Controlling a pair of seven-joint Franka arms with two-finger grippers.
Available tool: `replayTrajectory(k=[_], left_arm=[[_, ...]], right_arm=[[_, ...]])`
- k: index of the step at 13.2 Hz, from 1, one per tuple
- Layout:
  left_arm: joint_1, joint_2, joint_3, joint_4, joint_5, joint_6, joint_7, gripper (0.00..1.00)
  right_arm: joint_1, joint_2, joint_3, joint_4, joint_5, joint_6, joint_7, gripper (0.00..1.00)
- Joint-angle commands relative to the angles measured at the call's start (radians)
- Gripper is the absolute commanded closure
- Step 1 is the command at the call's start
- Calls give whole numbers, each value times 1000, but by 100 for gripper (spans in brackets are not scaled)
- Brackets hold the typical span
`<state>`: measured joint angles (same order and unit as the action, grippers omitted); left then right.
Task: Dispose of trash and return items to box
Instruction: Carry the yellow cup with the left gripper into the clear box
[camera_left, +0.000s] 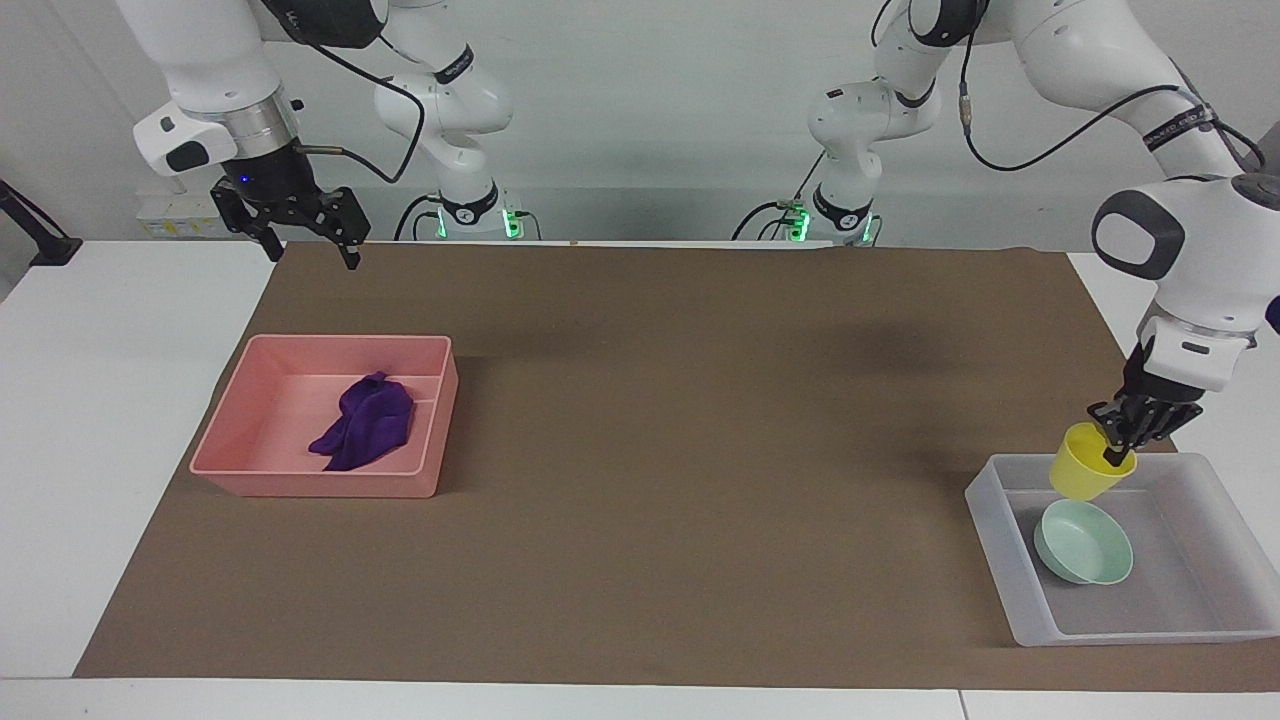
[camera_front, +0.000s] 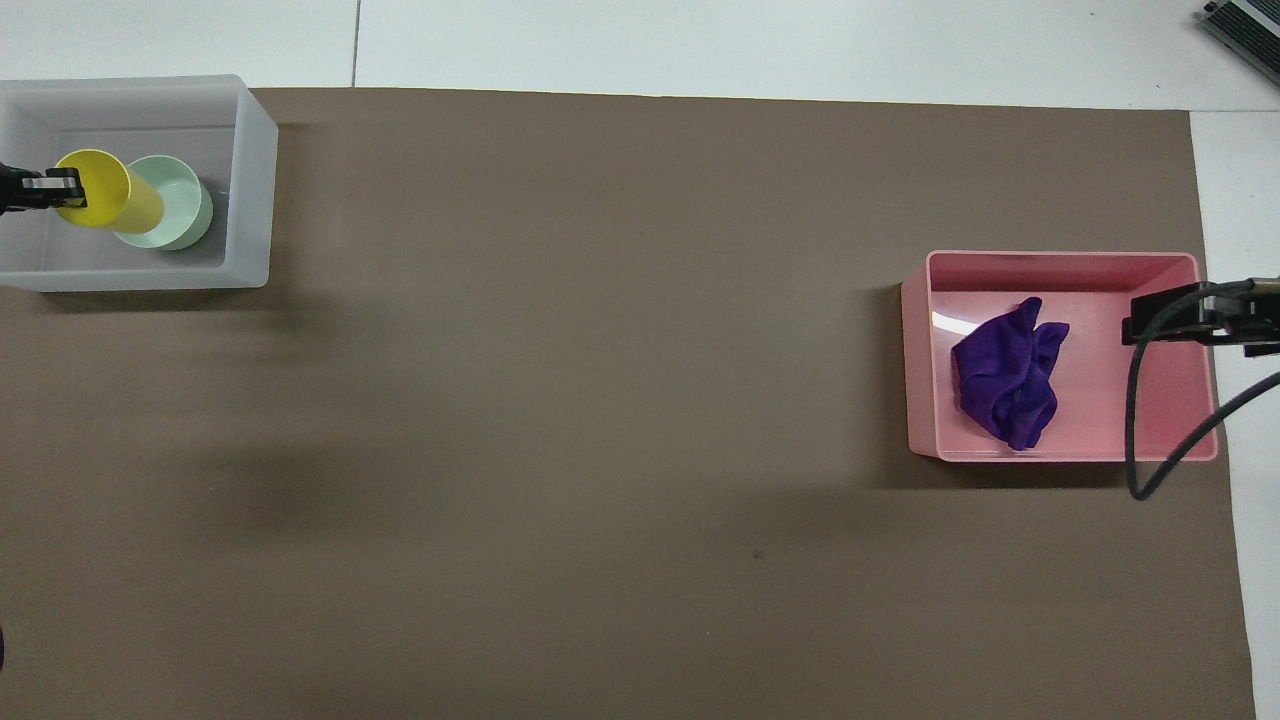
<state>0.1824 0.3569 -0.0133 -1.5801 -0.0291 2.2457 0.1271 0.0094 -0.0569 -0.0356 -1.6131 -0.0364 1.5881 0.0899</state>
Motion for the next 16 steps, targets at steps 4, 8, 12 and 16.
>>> replayTrajectory(k=[4, 8, 12, 16], left_arm=[[66, 192, -17, 143, -49, 15, 74, 100], [63, 194, -17, 81, -72, 69, 100, 100], [55, 191, -16, 83, -71, 54, 102, 60], [25, 108, -16, 66, -64, 22, 152, 0]], right_arm=[[0, -8, -1, -13, -5, 0, -22, 0], [-2, -15, -1, -21, -5, 0, -21, 0], [-2, -15, -1, -25, -5, 1, -21, 0], [-2, -15, -1, -25, -3, 1, -18, 0]])
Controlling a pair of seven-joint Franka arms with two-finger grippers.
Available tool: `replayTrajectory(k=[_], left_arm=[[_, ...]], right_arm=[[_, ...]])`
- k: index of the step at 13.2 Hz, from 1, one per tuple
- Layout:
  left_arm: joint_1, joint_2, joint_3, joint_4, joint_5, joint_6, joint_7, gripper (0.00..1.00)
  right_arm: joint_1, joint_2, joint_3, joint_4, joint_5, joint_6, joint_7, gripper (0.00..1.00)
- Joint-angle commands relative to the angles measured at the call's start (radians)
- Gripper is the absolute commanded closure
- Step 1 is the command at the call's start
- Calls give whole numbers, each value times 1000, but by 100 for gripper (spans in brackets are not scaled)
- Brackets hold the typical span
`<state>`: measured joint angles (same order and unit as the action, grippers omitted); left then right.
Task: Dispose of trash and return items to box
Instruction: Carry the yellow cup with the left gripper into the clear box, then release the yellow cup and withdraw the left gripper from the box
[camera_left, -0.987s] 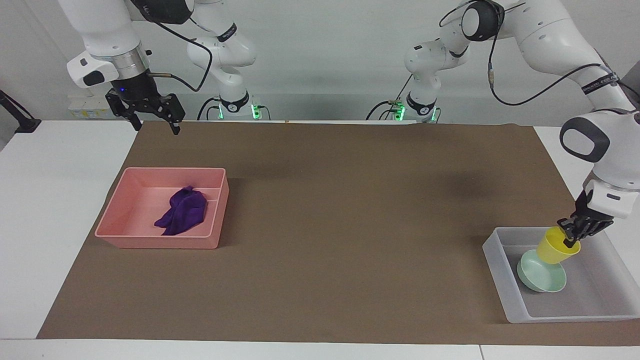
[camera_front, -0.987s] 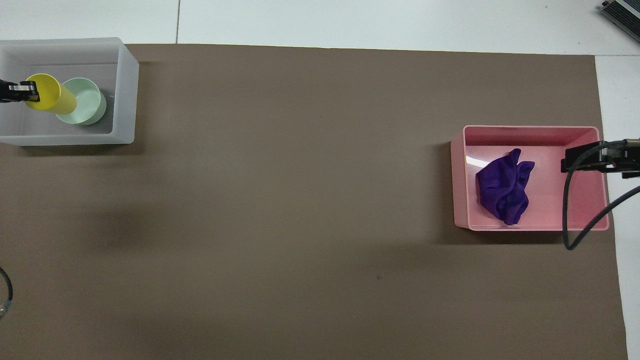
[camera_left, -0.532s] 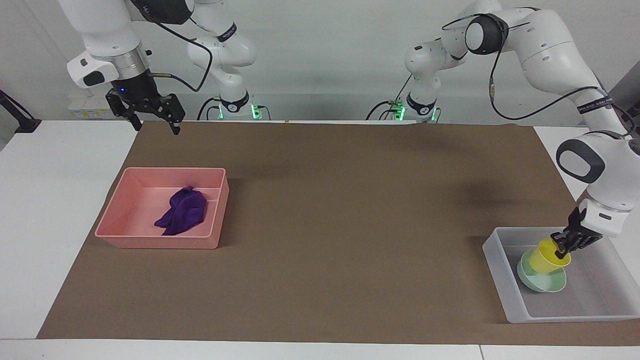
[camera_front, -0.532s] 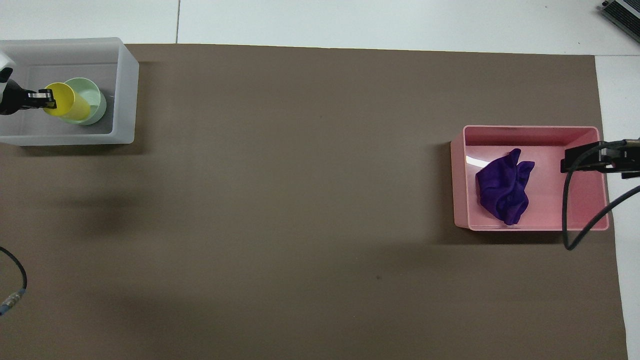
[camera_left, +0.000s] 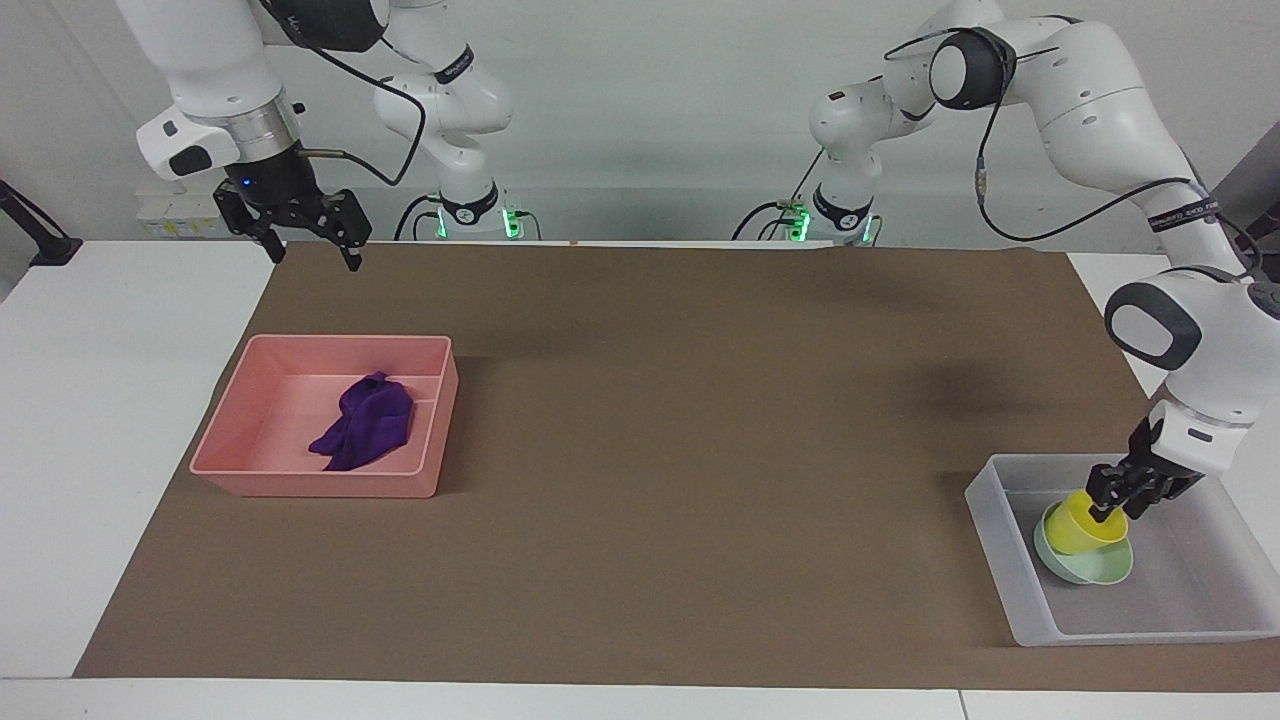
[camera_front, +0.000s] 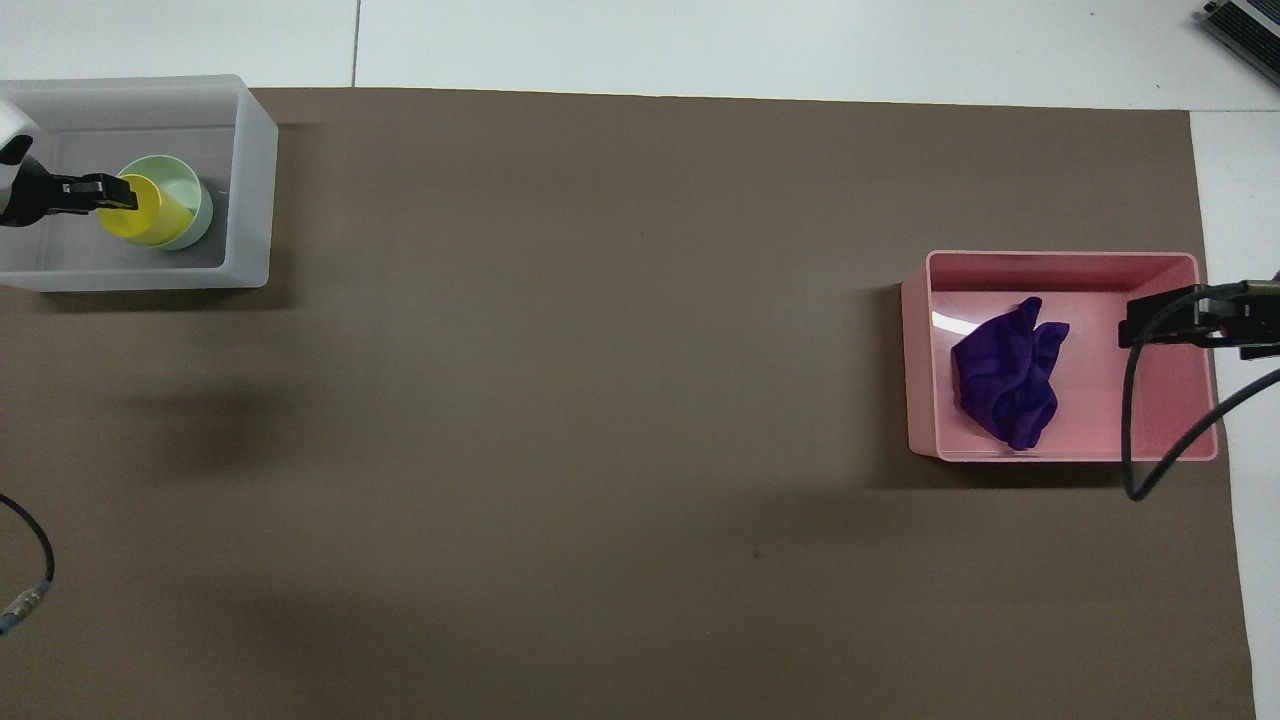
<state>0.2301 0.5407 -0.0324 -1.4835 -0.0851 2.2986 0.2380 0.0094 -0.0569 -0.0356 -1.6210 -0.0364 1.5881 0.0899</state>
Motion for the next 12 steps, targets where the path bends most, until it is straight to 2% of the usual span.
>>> replayTrajectory(k=[1, 3, 7, 9, 12], left_arm=[[-31, -115, 5, -47, -8, -60, 47, 0], [-69, -215, 5, -110, -8, -119, 44, 0], [-170, -428, 6, -296, 14, -172, -11, 0], [-240, -487, 6, -307, 70, -250, -116, 0], [-282, -554, 5, -281, 123, -390, -143, 0]], right_arm=[[0, -15, -1, -16, -3, 1, -18, 0], [1, -15, 0, -16, -3, 3, -16, 0], [1, -15, 0, -16, -3, 3, -18, 0], [1, -15, 0, -16, -3, 3, -18, 0], [1, -15, 0, -16, -3, 3, -18, 0]])
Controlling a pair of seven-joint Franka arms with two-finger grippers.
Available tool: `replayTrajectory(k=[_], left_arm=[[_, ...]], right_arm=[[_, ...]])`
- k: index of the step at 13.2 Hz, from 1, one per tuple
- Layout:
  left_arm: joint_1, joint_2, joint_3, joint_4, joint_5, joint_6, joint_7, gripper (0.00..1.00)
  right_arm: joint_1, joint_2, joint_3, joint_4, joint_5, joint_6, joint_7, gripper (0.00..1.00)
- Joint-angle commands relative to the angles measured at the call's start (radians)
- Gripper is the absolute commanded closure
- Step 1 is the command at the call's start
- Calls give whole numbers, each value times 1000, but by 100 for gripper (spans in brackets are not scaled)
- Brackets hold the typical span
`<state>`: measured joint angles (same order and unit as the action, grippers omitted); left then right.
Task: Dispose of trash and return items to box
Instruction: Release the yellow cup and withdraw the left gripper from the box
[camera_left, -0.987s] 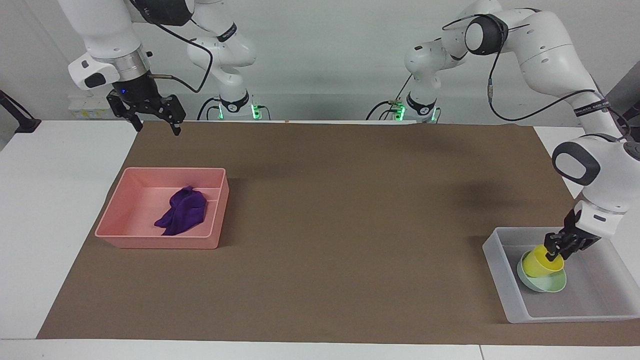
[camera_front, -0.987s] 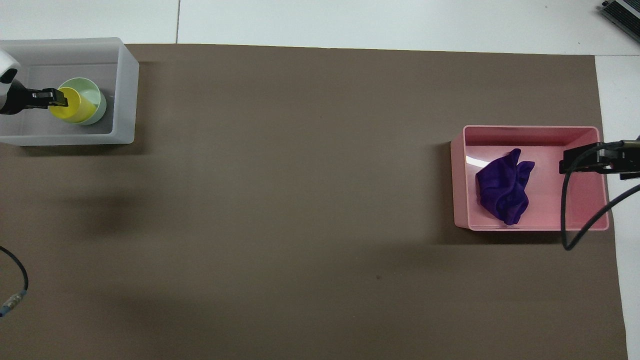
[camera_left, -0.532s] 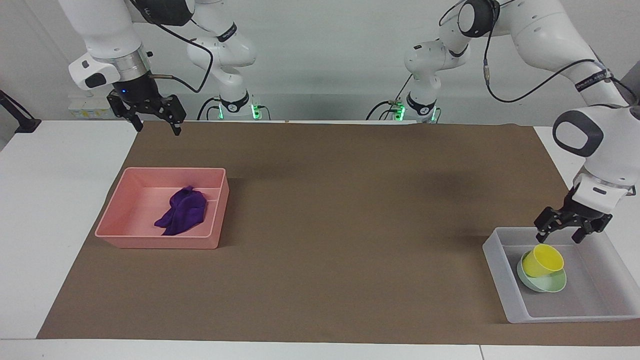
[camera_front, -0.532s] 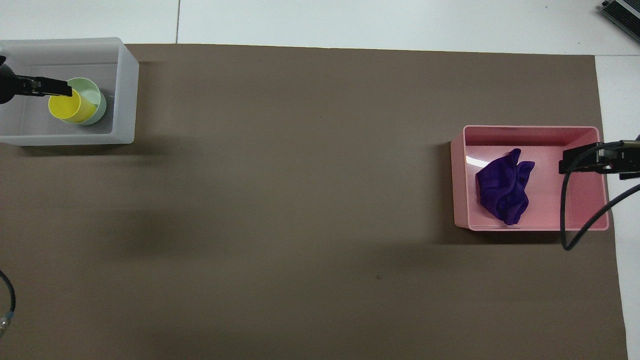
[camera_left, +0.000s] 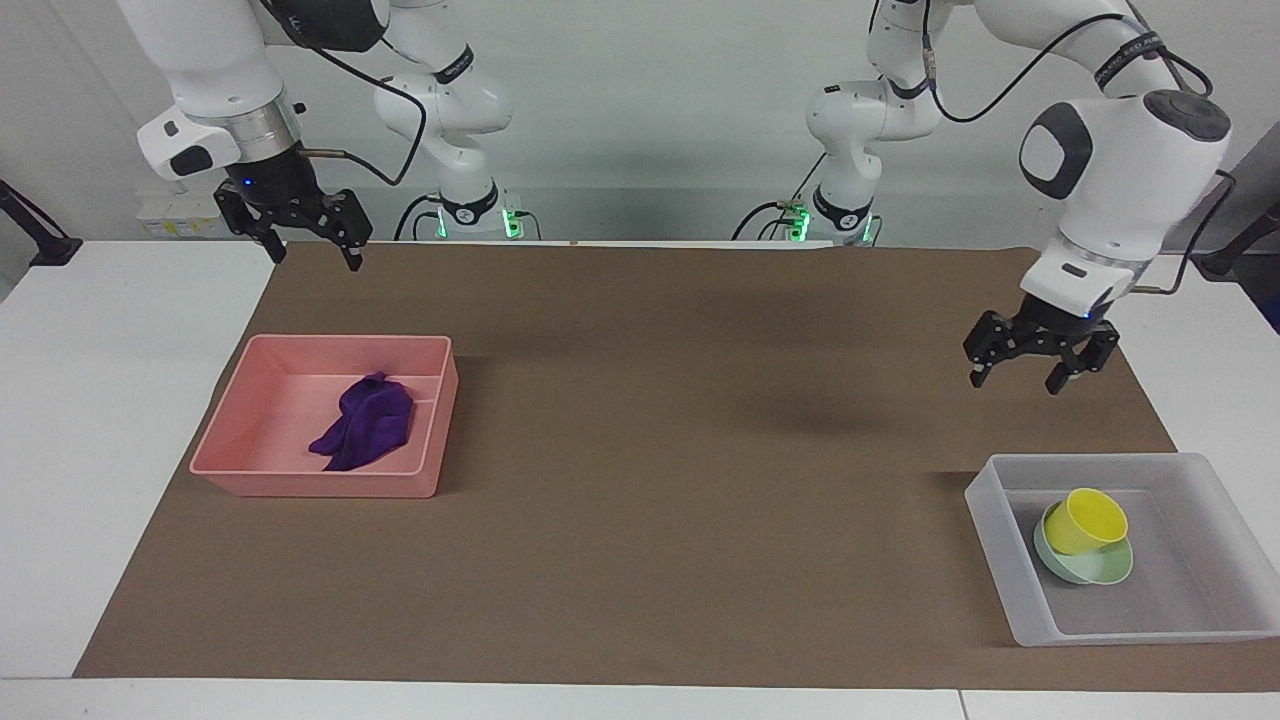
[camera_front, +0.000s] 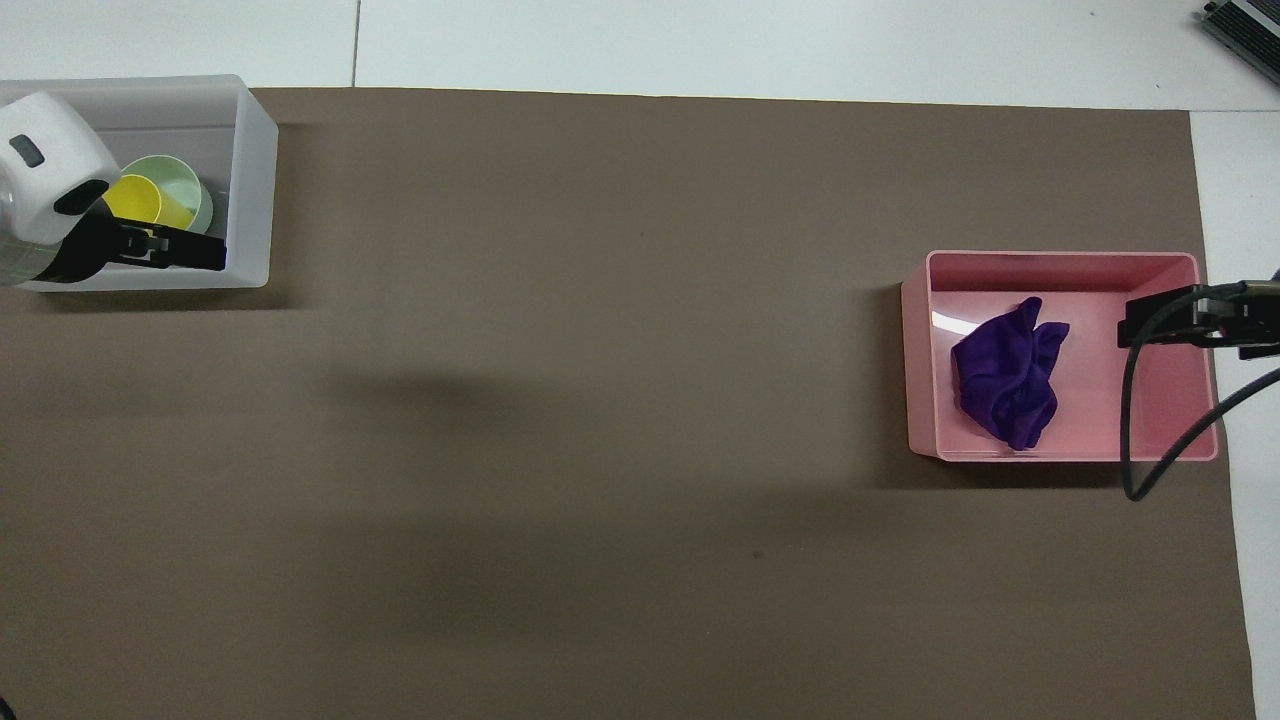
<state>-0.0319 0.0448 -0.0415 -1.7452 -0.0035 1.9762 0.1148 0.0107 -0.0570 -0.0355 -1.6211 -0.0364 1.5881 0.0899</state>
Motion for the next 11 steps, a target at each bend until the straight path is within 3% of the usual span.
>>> replayTrajectory(k=[1, 4, 8, 11], left_arm=[[-20, -59, 11, 22, 51, -117, -20, 0], [-14, -20, 11, 185, 51, -275, -15, 0], [-8, -68, 12, 168, 45, -407, -17, 0], [-14, -82, 11, 135, 45, -364, -24, 0]], right_arm=[[-2, -15, 0, -16, -3, 3, -18, 0], [0, -15, 0, -16, -3, 3, -18, 0], [0, -15, 0, -16, -3, 3, -19, 0], [0, -15, 0, -16, -2, 0, -22, 0]])
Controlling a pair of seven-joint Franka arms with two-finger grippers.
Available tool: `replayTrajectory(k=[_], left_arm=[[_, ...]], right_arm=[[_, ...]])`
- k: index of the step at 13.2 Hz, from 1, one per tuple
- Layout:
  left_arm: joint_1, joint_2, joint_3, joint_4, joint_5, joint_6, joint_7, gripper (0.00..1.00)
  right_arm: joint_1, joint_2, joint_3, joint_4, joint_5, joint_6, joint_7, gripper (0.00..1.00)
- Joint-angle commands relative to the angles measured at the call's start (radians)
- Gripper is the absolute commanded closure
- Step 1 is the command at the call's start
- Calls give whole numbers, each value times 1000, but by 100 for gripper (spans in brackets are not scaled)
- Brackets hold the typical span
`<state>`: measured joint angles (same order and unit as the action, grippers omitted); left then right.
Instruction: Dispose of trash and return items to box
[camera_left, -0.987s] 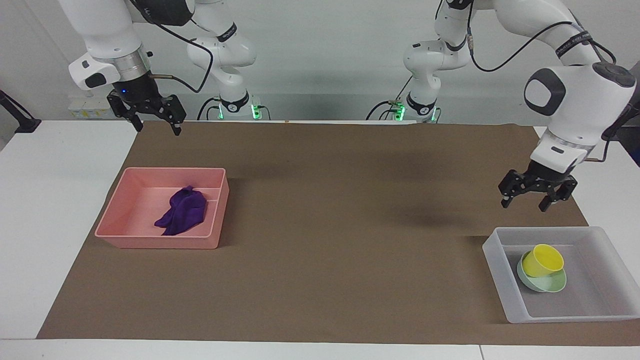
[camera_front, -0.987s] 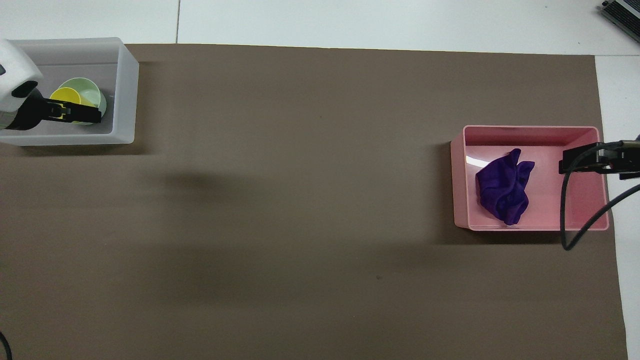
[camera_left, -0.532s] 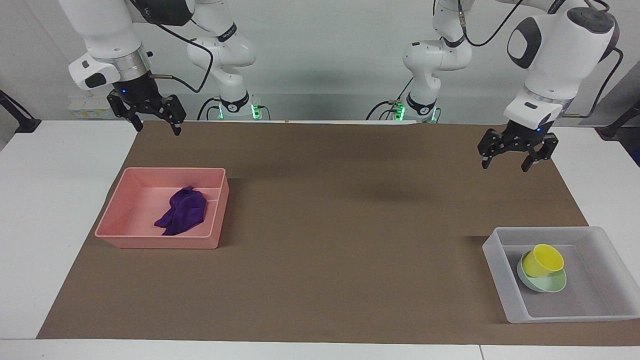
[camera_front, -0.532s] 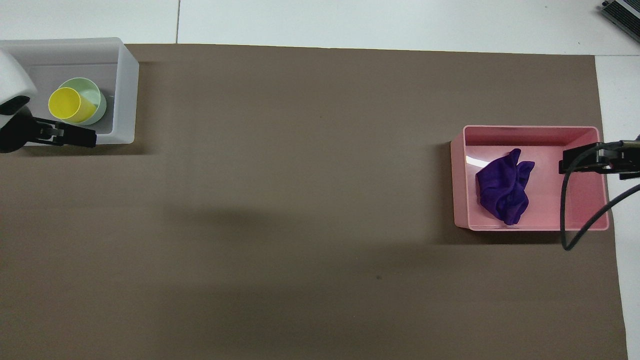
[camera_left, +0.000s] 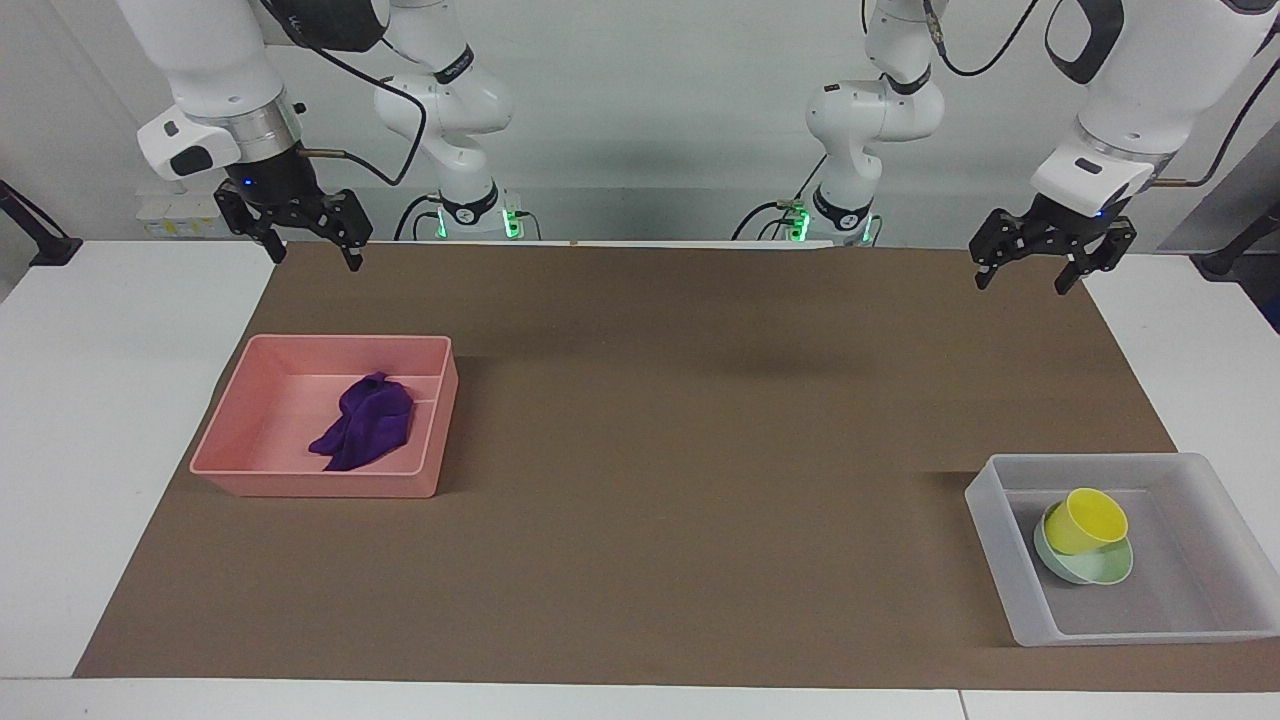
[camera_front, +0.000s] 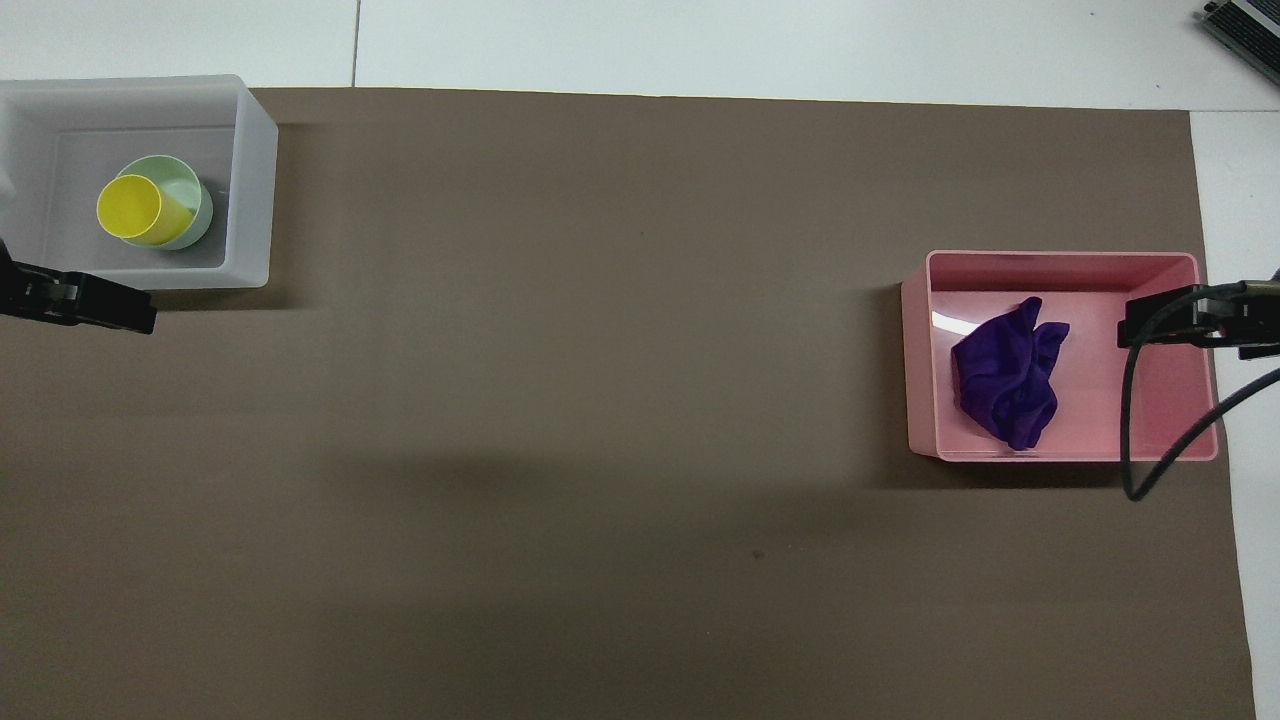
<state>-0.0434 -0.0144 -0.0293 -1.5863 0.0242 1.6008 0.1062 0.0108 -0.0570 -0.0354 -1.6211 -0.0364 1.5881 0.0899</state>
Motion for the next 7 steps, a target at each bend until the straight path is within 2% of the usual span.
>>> replayTrajectory(k=[1, 4, 7], left_arm=[[5, -21, 0, -24, 10, 36, -20, 0], [10, -19, 8, -20, -13, 36, -53, 0], [8, -22, 8, -20, -15, 16, -54, 0]], right_arm=[[0, -15, 0, -14, -3, -2, -22, 0], [0, -7, 2, 27, 3, -57, -25, 0], [1, -12, 6, 24, 13, -68, -25, 0]])
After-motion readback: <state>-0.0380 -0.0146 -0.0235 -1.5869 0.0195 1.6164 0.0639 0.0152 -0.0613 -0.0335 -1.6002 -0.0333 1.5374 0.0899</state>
